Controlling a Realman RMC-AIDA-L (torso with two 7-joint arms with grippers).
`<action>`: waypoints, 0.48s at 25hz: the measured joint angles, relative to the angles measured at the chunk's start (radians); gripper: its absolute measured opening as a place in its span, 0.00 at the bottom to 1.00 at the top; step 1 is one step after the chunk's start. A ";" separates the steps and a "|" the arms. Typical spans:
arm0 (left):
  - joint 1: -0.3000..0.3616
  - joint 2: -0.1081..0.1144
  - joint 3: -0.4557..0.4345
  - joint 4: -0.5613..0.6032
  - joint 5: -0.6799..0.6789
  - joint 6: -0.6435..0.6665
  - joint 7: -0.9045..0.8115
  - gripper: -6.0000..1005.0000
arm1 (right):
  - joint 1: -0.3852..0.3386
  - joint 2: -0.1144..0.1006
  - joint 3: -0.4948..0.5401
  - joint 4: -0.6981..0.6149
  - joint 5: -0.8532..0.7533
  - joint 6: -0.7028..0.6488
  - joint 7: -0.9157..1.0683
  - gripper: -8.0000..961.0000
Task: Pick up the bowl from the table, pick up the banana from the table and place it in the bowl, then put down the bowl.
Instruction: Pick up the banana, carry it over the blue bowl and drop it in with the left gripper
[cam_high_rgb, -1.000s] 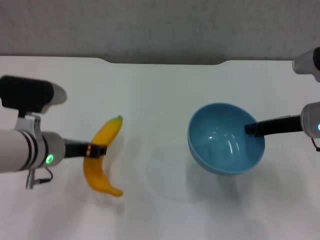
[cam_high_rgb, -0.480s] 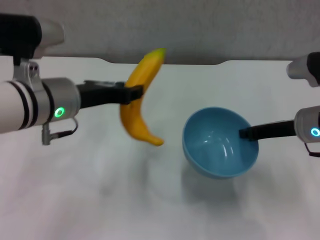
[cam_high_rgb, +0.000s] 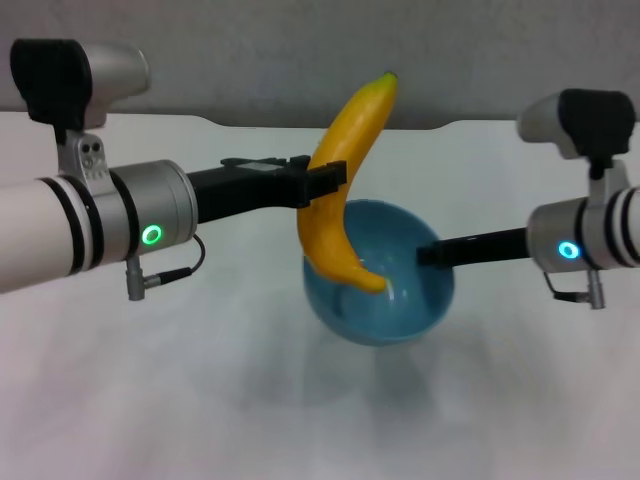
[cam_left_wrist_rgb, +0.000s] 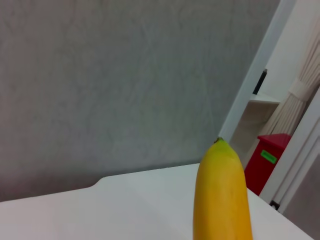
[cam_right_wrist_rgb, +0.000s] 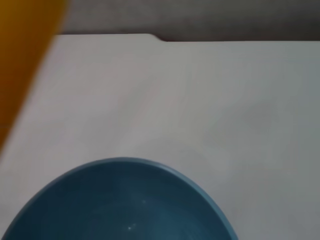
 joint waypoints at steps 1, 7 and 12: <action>-0.001 0.000 0.002 0.010 -0.015 0.005 0.016 0.48 | 0.005 -0.001 -0.013 0.002 0.013 -0.005 0.000 0.04; -0.006 0.000 0.007 0.069 -0.056 0.029 0.063 0.48 | 0.028 0.001 -0.059 0.005 0.045 -0.024 0.007 0.04; -0.009 0.001 0.016 0.123 -0.111 0.034 0.116 0.48 | 0.026 -0.002 -0.066 0.001 0.074 -0.025 0.004 0.04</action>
